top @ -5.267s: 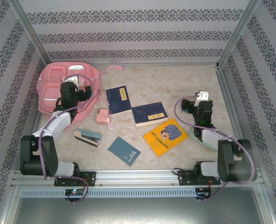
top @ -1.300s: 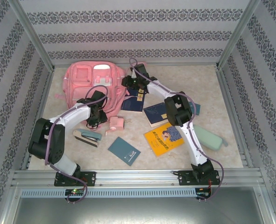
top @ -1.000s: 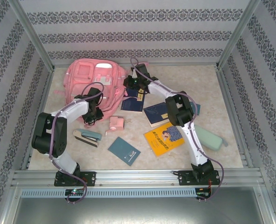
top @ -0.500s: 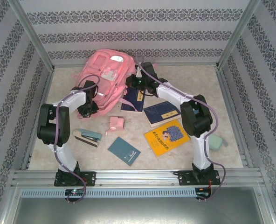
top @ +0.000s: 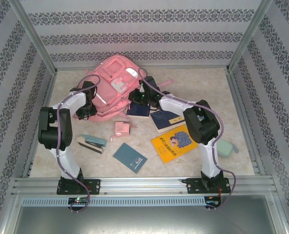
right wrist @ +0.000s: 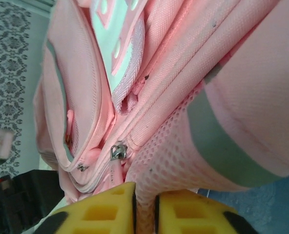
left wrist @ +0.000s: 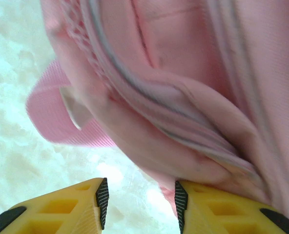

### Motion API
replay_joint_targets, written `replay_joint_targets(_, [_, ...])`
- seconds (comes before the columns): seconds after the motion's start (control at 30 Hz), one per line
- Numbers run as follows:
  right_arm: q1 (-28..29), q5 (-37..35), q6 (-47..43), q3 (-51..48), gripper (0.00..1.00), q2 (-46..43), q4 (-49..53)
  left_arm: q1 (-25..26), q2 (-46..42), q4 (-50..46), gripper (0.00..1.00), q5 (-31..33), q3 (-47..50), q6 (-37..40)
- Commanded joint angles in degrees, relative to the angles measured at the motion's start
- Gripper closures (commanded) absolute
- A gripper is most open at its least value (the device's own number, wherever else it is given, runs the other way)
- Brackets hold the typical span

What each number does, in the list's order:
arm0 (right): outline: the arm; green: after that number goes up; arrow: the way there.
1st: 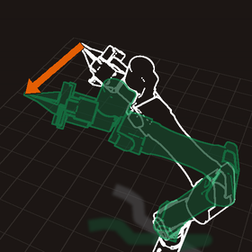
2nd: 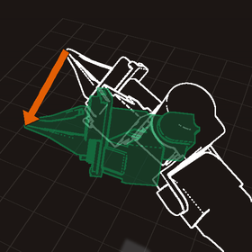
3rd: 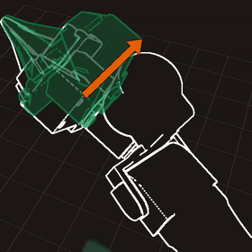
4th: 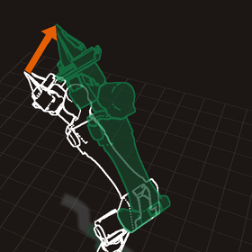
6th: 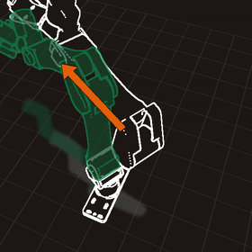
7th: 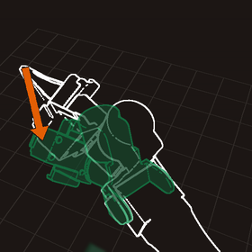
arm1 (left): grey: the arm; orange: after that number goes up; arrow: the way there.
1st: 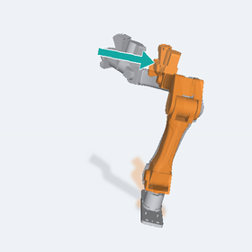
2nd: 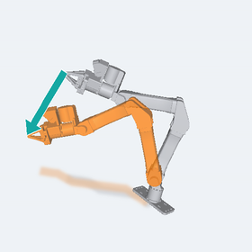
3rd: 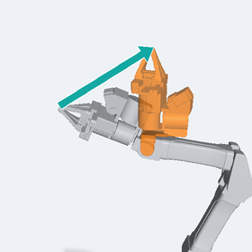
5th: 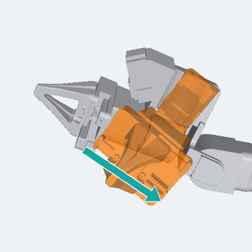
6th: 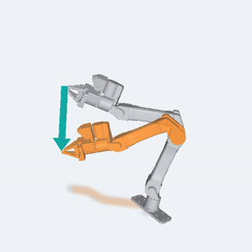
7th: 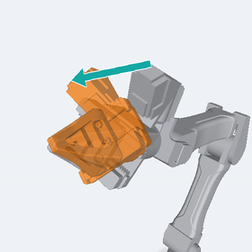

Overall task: Pack the student bag
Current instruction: Rotate the student bag at the top-center of the table.

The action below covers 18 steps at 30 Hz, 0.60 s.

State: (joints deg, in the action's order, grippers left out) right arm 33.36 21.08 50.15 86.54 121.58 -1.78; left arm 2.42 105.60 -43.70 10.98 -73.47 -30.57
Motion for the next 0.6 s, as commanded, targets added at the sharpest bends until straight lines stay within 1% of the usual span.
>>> replay_joint_targets(0.0, [3.1, 5.2, 1.9, 0.7, 0.58, 0.7, -1.5, 1.3, -5.2, 7.7, 0.54, -3.8, 2.7, 0.8])
replay_joint_targets(0.03, [2.8, 4.4, 1.3, 0.1, 0.53, 0.2, -0.7, 1.3, -6.3, 7.6, 0.54, -4.0, 3.6, 0.7])
replay_joint_targets(0.1, [1.6, 2.2, 0.1, -1.8, 0.48, -1.5, 0.5, 1.5, -9.1, 7.6, 0.54, -4.7, 5.6, 0.3])
replay_joint_targets(0.17, [0.2, 0.7, -0.3, -3.5, 0.45, -3.0, 1.4, 2.2, -12.2, 8.3, 0.53, -5.7, 7.7, -0.1])
replay_joint_targets(0.23, [-1.4, -0.2, -0.4, -4.6, 0.44, -4.2, 2.0, 3.4, -15.2, 9.6, 0.51, -7.1, 9.8, -0.3])
replay_joint_targets(0.33, [-3.1, -0.7, -0.6, -5.2, 0.42, -4.8, 3.7, 6.9, -18.7, 12.5, 0.51, -8.7, 12.5, -0.8])
replay_joint_targets(0.4, [-3.8, -0.6, -0.3, -5.3, 0.42, -4.7, 3.8, 10.2, -20.7, 15.6, 0.51, -9.2, 14.8, -1.3])
replay_joint_targets(0.57, [-3.8, 2.3, 1.9, -3.4, 0.44, -2.0, 2.4, 17.7, -20.5, 24.1, 0.52, -10.0, 18.7, -1.7])
